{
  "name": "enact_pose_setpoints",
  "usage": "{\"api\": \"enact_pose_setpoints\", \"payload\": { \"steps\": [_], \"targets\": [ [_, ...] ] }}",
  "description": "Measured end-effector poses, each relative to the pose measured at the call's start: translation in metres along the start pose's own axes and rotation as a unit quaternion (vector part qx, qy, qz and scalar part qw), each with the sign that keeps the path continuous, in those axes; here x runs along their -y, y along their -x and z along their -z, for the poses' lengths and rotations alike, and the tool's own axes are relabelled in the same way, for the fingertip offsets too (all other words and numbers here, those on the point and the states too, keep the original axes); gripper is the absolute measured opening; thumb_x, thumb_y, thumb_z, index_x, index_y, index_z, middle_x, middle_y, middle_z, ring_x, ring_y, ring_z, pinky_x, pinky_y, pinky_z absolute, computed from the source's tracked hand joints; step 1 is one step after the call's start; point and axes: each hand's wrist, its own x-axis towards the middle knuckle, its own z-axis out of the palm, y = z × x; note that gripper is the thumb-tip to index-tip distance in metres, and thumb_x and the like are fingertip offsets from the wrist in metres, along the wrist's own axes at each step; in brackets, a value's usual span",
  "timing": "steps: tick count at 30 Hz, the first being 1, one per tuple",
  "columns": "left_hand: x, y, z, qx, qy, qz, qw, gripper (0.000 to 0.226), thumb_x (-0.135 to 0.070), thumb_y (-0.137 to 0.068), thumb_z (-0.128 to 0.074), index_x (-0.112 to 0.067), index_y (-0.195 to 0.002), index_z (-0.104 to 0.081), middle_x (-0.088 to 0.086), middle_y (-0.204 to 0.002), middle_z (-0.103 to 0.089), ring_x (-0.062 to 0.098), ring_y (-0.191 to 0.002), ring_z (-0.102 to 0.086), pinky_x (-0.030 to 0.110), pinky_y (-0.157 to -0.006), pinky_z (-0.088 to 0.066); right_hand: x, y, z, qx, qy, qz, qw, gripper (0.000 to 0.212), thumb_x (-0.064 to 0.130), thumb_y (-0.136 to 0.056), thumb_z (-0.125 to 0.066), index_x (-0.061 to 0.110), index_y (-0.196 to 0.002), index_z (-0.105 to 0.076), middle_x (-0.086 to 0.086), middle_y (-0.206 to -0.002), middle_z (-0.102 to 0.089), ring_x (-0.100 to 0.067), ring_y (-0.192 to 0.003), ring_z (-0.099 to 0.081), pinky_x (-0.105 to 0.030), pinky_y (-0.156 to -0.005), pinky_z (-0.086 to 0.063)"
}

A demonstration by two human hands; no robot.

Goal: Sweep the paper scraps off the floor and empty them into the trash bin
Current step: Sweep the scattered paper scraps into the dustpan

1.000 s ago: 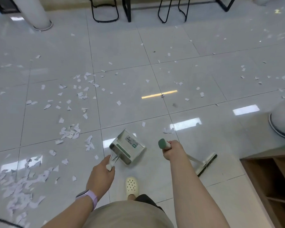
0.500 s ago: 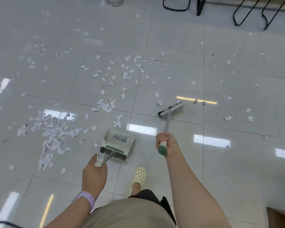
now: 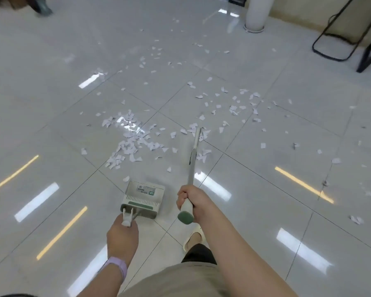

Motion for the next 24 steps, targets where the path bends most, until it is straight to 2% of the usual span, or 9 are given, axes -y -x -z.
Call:
{"api": "enact_pose_setpoints", "payload": {
  "steps": [3, 7, 9, 13, 16, 20, 22, 24],
  "targets": [
    [0.054, 0.021, 0.035, -0.033, 0.038, 0.046, 0.998, 0.011, -0.015, -0.095, -0.055, -0.018, -0.087, -0.061, 0.011, -0.068, -0.063, 0.03, -0.063, -0.058, 0.028, -0.054, -0.042, -0.057, 0.002, -0.022, 0.021, 0.093, -0.054, 0.994, 0.026, -0.005, -0.087, -0.046, 0.013, -0.07, -0.042, 0.001, -0.048, -0.036, -0.01, -0.034, -0.035, -0.017, -0.034, -0.034],
    [0.104, 0.04, 0.073, -0.084, 0.09, 0.108, 0.986, 0.011, -0.012, -0.094, -0.057, -0.011, -0.085, -0.062, 0.01, -0.073, -0.063, 0.026, -0.064, -0.056, 0.027, -0.055, -0.041, -0.105, -0.002, -0.033, 0.04, 0.14, -0.169, 0.975, 0.019, -0.005, -0.088, -0.049, 0.011, -0.077, -0.047, 0.004, -0.051, -0.037, -0.008, -0.032, -0.039, -0.017, -0.03, -0.036],
    [0.12, 0.046, 0.082, -0.1, 0.106, 0.142, 0.979, 0.009, -0.008, -0.092, -0.057, -0.007, -0.087, -0.064, 0.009, -0.076, -0.065, 0.025, -0.066, -0.058, 0.026, -0.055, -0.042, -0.119, -0.008, -0.035, 0.044, 0.201, -0.211, 0.956, 0.024, -0.004, -0.085, -0.055, 0.013, -0.071, -0.045, 0.005, -0.053, -0.04, -0.007, -0.034, -0.043, -0.016, -0.032, -0.039],
    [0.125, 0.048, 0.076, -0.066, 0.088, 0.152, 0.982, 0.014, -0.003, -0.089, -0.054, -0.003, -0.098, -0.064, 0.005, -0.075, -0.064, 0.032, -0.077, -0.064, 0.031, -0.065, -0.052, -0.126, -0.02, -0.035, 0.033, 0.306, -0.246, 0.919, 0.019, -0.005, -0.083, -0.058, 0.009, -0.074, -0.049, 0.005, -0.057, -0.041, -0.006, -0.036, -0.044, -0.017, -0.034, -0.042],
    [0.114, 0.051, 0.069, -0.053, 0.077, 0.138, 0.986, 0.029, 0.001, -0.089, -0.054, -0.001, -0.116, -0.062, 0.002, -0.074, -0.062, 0.027, -0.073, -0.059, 0.027, -0.06, -0.048, -0.109, -0.018, -0.022, 0.013, 0.301, -0.24, 0.923, 0.016, -0.006, -0.084, -0.057, 0.008, -0.078, -0.05, 0.004, -0.059, -0.041, -0.007, -0.035, -0.043, -0.018, -0.033, -0.042],
    [0.091, 0.042, 0.052, -0.041, 0.067, 0.118, 0.99, 0.013, -0.002, -0.089, -0.057, -0.006, -0.096, -0.067, 0.007, -0.08, -0.067, 0.036, -0.087, -0.066, 0.035, -0.072, -0.056, -0.058, -0.022, 0.033, -0.042, 0.219, -0.198, 0.955, 0.016, -0.007, -0.085, -0.056, 0.008, -0.085, -0.05, 0.002, -0.058, -0.041, -0.009, -0.034, -0.043, -0.019, -0.031, -0.041],
    [0.071, 0.037, 0.031, -0.017, 0.059, 0.103, 0.993, 0.017, -0.004, -0.091, -0.056, -0.006, -0.102, -0.069, 0.011, -0.089, -0.07, 0.033, -0.085, -0.065, 0.03, -0.066, -0.053, -0.02, -0.022, 0.068, -0.064, 0.155, -0.173, 0.971, 0.017, -0.007, -0.086, -0.055, 0.009, -0.084, -0.049, 0.002, -0.054, -0.04, -0.009, -0.033, -0.041, -0.018, -0.031, -0.041],
    [0.042, 0.038, 0.005, 0.015, 0.046, 0.08, 0.996, 0.022, -0.009, -0.093, -0.057, -0.008, -0.113, -0.067, 0.006, -0.085, -0.07, 0.026, -0.074, -0.065, 0.025, -0.056, -0.046, 0.018, -0.018, 0.099, -0.09, 0.111, -0.146, 0.979, 0.017, -0.006, -0.088, -0.054, 0.009, -0.082, -0.049, 0.002, -0.052, -0.039, -0.009, -0.032, -0.04, -0.017, -0.031, -0.04]
  ]
}}
